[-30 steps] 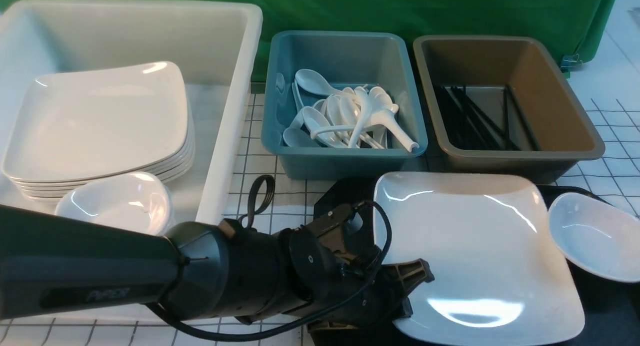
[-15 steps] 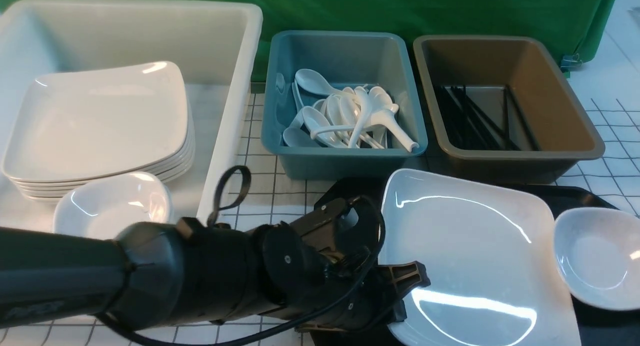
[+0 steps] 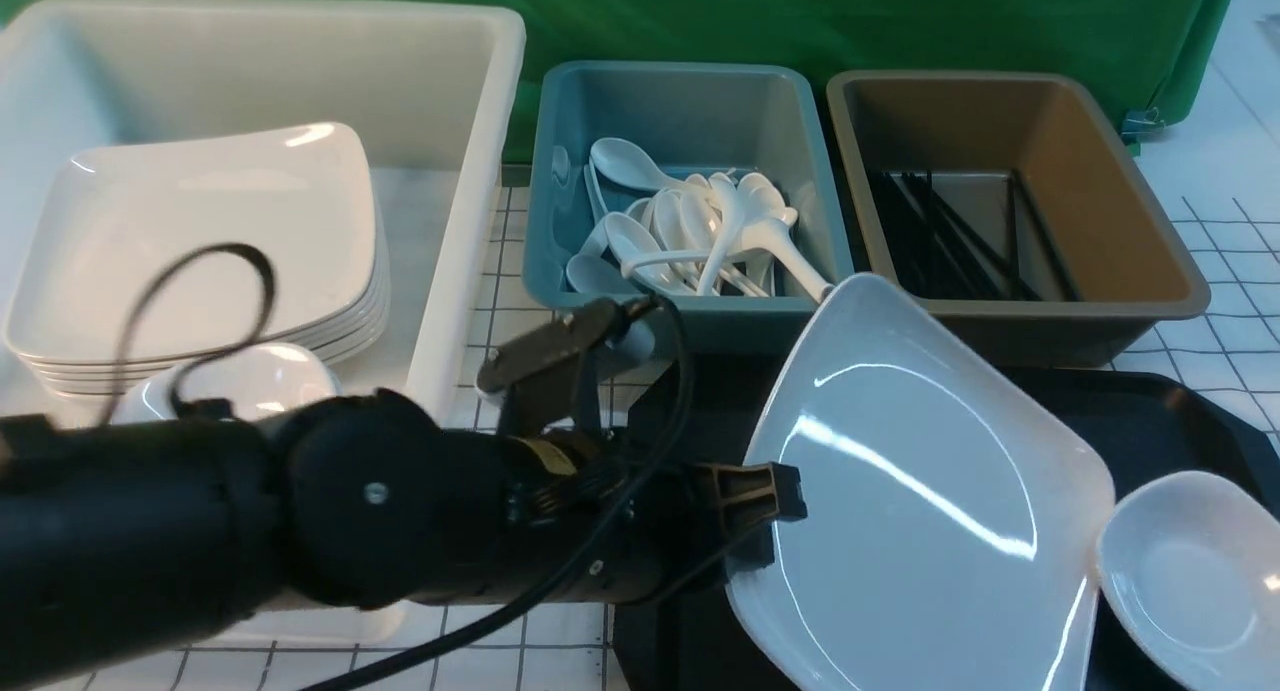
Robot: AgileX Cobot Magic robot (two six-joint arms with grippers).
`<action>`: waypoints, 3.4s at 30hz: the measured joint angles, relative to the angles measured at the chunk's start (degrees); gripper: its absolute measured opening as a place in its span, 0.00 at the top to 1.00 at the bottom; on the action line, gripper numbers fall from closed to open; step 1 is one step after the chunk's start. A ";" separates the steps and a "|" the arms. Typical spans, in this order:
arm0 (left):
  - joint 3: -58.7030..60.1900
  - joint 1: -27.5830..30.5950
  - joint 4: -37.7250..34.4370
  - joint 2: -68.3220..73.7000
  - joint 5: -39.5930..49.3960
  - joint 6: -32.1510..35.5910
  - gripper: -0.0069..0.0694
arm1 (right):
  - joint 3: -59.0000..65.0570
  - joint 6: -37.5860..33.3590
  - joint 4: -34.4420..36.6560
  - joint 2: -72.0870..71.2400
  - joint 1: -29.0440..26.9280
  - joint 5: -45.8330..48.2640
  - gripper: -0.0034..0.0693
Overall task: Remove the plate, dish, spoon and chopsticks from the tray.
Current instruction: Use the left arm to grab a plate from the dinner plate, then use the left arm to put the plate into the large storage box on the left, then use the right arm to grab a small plate from the dinner plate
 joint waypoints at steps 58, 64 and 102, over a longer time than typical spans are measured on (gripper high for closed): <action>-15.00 71.51 -4.77 4.32 10.04 12.12 0.88 | 0.00 -0.06 0.00 0.00 0.00 0.00 0.62; -15.01 71.51 -5.53 8.30 10.34 13.41 0.88 | 0.00 -0.13 0.00 0.00 0.00 0.00 0.62; -16.74 71.51 11.14 11.00 16.12 20.83 0.48 | 0.00 -0.02 0.00 0.00 0.00 0.66 0.62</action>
